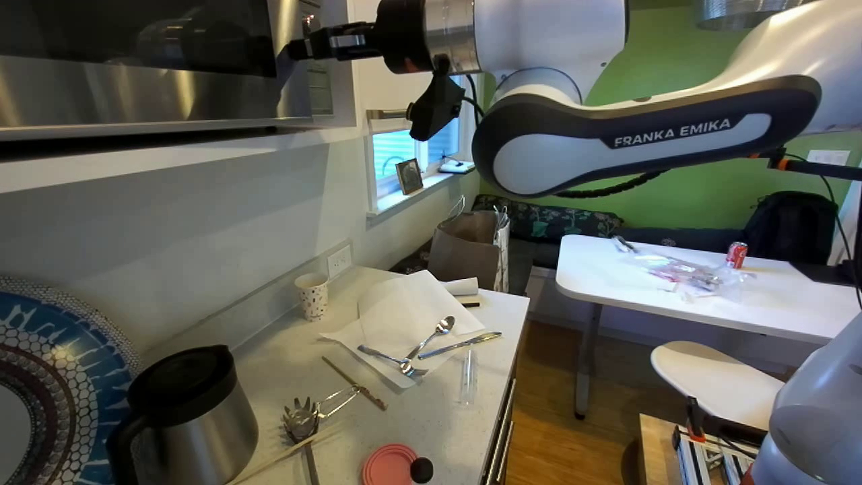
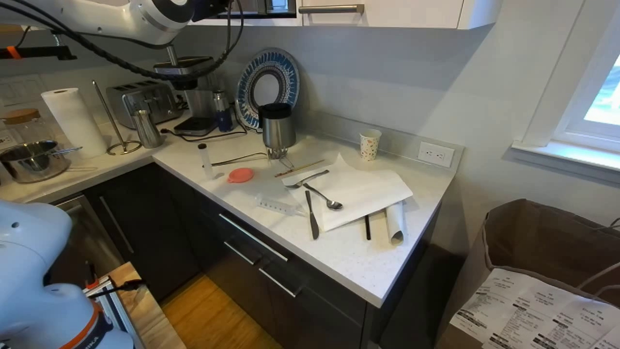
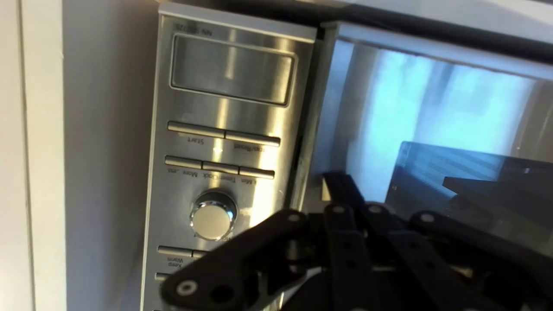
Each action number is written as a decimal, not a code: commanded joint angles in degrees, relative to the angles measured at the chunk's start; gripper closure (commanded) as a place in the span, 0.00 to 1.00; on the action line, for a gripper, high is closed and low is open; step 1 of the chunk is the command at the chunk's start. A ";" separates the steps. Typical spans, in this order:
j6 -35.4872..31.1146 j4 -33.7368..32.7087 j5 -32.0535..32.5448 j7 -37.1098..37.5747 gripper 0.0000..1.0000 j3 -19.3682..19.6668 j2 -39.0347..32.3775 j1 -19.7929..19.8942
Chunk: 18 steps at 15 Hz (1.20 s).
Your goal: Shut the microwave door
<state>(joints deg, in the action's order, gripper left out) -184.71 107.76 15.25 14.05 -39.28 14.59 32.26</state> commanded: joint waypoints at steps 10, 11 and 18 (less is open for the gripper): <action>10.30 -9.95 0.60 -4.18 1.00 -1.11 -7.73 -2.57; 11.50 -10.85 0.20 -4.20 1.00 -1.19 -8.03 -2.83; 17.71 -14.50 2.11 -2.32 1.00 -2.39 -8.31 -0.97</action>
<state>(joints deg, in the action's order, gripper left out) -168.21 97.66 15.29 11.92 -40.04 10.27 30.53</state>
